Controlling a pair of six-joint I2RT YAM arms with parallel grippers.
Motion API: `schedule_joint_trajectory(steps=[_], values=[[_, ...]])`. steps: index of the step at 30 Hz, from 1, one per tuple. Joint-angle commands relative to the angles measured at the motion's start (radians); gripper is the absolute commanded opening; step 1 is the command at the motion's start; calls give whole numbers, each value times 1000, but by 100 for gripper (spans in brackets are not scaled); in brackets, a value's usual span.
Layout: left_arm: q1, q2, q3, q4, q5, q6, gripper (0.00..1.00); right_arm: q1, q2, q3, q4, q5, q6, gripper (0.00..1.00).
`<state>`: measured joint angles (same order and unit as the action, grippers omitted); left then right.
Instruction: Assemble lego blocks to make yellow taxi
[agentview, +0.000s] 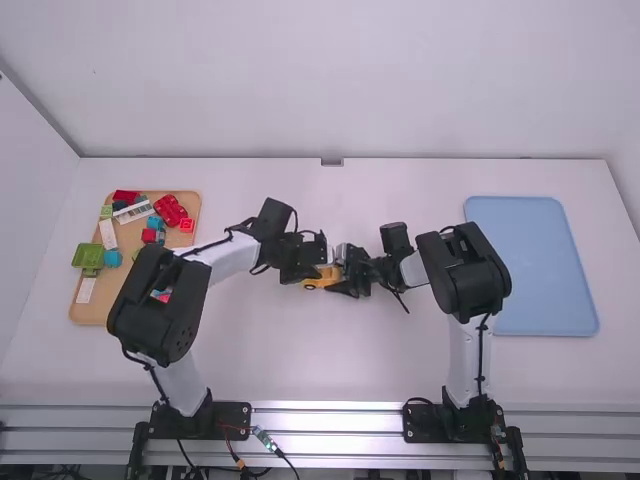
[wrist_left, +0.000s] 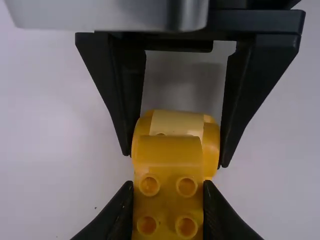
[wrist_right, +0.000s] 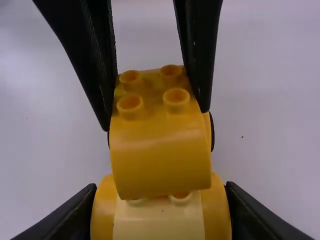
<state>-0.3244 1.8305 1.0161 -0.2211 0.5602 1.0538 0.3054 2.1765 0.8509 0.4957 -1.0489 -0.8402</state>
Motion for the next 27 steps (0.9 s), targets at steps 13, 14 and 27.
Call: schedule_joint_trajectory(steps=[13, 14, 27], values=[[-5, -11, -15, -40, 55, 63, 2, 2, 19, 0, -9, -2, 6, 55], [-5, -11, -15, -40, 55, 67, 2, 2, 19, 0, -10, -2, 6, 54], [-11, -10, -16, -56, 50, 41, 2, 3, 19, 1, -9, -5, 6, 54]])
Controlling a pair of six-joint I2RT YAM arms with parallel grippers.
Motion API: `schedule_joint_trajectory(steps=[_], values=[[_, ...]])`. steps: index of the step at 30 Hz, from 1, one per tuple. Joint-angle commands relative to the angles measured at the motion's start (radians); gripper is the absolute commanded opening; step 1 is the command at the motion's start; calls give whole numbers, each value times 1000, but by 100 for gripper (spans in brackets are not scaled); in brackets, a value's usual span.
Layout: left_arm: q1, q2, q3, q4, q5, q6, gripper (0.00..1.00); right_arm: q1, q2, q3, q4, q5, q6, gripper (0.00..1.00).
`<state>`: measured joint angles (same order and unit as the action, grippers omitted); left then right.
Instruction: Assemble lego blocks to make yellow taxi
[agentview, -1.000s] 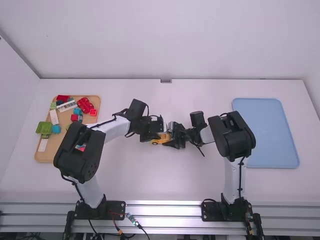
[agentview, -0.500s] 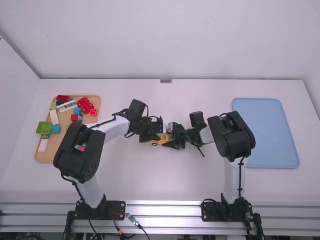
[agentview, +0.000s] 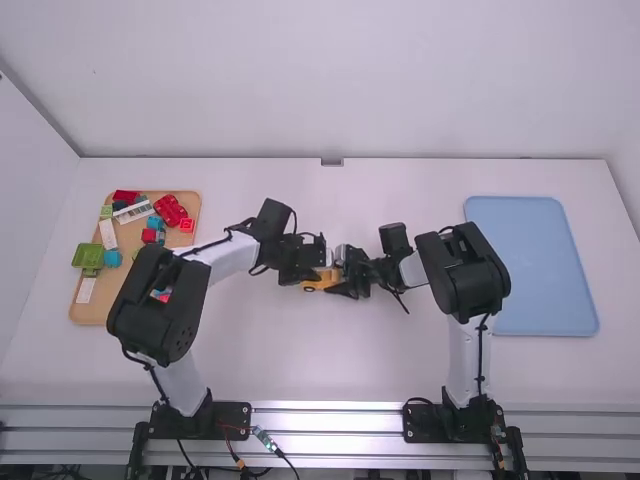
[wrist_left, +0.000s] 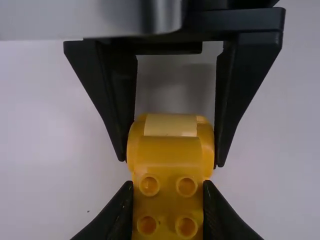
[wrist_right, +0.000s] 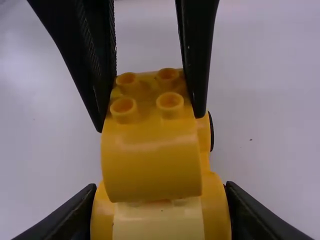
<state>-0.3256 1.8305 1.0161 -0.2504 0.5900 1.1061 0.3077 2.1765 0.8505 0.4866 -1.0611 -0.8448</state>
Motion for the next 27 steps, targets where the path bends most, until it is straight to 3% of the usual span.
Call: schedule_joint_trajectory(steps=[1, 13, 27], values=[[-10, -10, -16, -29, 20, -11, 2, 1, 19, 1, 0, 7, 11, 54], [-32, 16, -15, -3, -36, -87, 2, 3, 19, 2, 0, 0, 10, 55], [-53, 18, 3, -109, -50, -47, 2, 33, 19, 62, -90, 18, 6, 55]])
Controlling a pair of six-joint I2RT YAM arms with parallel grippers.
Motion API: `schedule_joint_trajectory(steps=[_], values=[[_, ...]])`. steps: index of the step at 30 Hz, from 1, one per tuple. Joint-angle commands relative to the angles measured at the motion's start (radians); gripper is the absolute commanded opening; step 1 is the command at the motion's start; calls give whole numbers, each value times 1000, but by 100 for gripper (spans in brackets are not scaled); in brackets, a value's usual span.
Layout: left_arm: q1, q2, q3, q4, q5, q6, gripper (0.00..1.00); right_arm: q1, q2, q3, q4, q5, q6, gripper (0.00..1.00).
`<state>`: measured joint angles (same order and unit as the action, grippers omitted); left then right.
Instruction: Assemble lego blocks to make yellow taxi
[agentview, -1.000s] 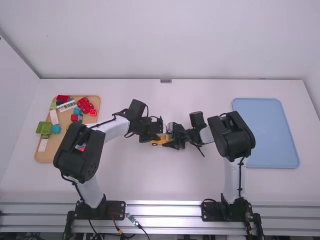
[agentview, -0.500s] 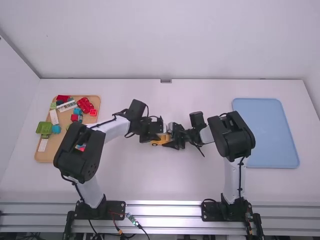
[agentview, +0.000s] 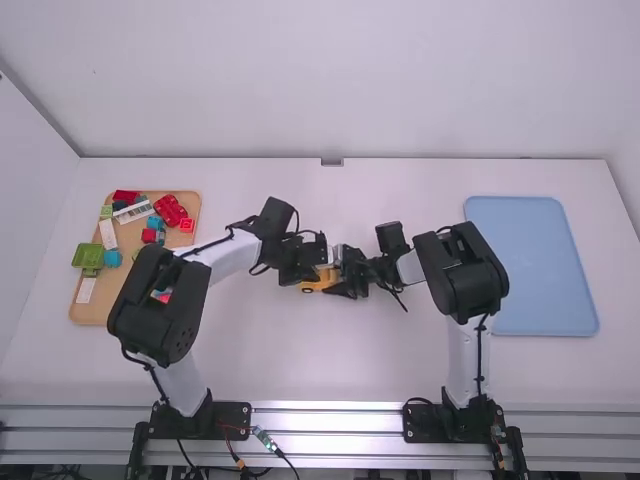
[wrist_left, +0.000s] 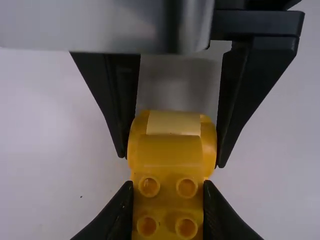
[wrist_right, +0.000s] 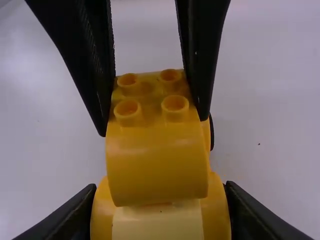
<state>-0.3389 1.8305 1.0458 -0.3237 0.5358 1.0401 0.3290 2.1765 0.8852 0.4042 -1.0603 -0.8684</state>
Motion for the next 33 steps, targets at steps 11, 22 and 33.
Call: schedule_joint_trajectory(steps=[11, 22, 33], values=[[-43, 18, -40, -3, 27, 39, 2, 11, 19, 31, -13, 13, 8, 55], [-56, 18, -56, -14, -4, 39, 2, 11, 19, 37, -16, 13, 8, 55], [-50, 11, -84, 32, -50, 4, 2, 10, 19, 37, -16, 13, 8, 54]])
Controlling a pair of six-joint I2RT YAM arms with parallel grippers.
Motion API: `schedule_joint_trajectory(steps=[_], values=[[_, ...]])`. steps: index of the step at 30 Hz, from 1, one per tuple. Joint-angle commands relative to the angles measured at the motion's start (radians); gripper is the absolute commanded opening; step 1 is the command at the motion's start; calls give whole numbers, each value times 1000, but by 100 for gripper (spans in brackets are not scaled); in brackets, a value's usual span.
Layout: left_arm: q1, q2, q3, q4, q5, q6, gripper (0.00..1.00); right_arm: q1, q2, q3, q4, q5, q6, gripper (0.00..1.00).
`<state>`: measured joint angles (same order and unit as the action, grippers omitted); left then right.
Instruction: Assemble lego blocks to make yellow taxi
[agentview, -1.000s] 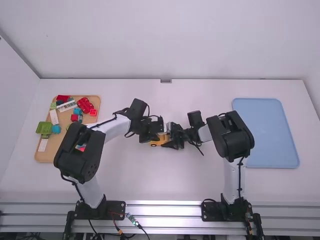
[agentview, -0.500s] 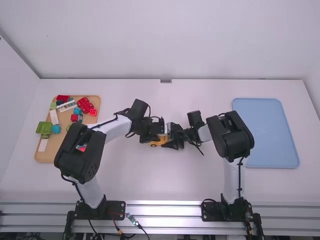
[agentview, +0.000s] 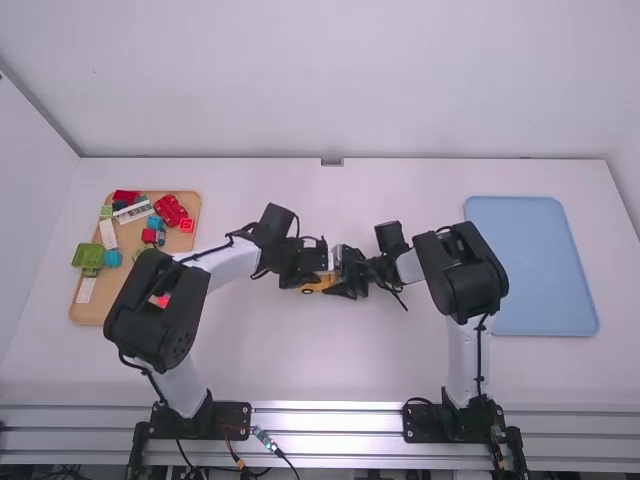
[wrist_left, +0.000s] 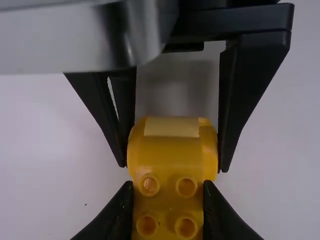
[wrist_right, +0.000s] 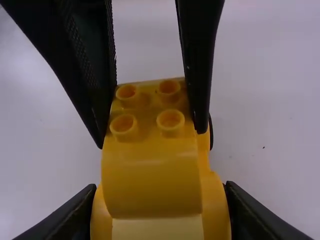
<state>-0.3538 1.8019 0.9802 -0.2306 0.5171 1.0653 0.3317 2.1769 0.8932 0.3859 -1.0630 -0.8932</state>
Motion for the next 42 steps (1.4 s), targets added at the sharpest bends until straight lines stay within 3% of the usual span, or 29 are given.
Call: schedule_joint_trajectory(steps=[1, 2, 3, 4, 10, 17, 21, 23, 26, 27, 34, 42], values=[[-35, 40, -11, -74, -32, -17, 4, 8, 19, 29, 2, 16, 33, 54], [-35, 40, 4, -97, -35, -7, 23, 8, 19, 29, 2, 16, 33, 55], [-35, 40, 22, -122, -34, -3, 55, 8, 19, 29, 2, 16, 32, 54], [-35, 40, 43, -142, -35, -5, 99, 8, 19, 29, 2, 16, 33, 54], [-29, 8, 126, -232, -43, 2, 99, 8, 19, 23, 2, 17, 32, 54], [23, -111, 125, -244, -114, -39, 99, -6, 19, 19, 2, 16, 32, 58], [71, -184, 90, -220, -95, -50, 99, -15, 19, 13, -2, 16, 32, 69], [115, -232, 40, -184, 2, -37, 99, -25, 18, 8, 2, 16, 29, 77], [153, -258, -24, -129, 97, -12, 99, -26, 18, 8, -2, 16, 29, 89], [168, -263, -57, -89, 130, -16, 99, -26, 18, 10, -2, 15, 31, 100], [191, -263, -232, 230, 111, -249, 99, -36, -47, 10, -73, 17, 11, 99], [189, -263, -337, 318, 201, -131, 99, -39, -120, 9, -209, 38, -84, 99]])
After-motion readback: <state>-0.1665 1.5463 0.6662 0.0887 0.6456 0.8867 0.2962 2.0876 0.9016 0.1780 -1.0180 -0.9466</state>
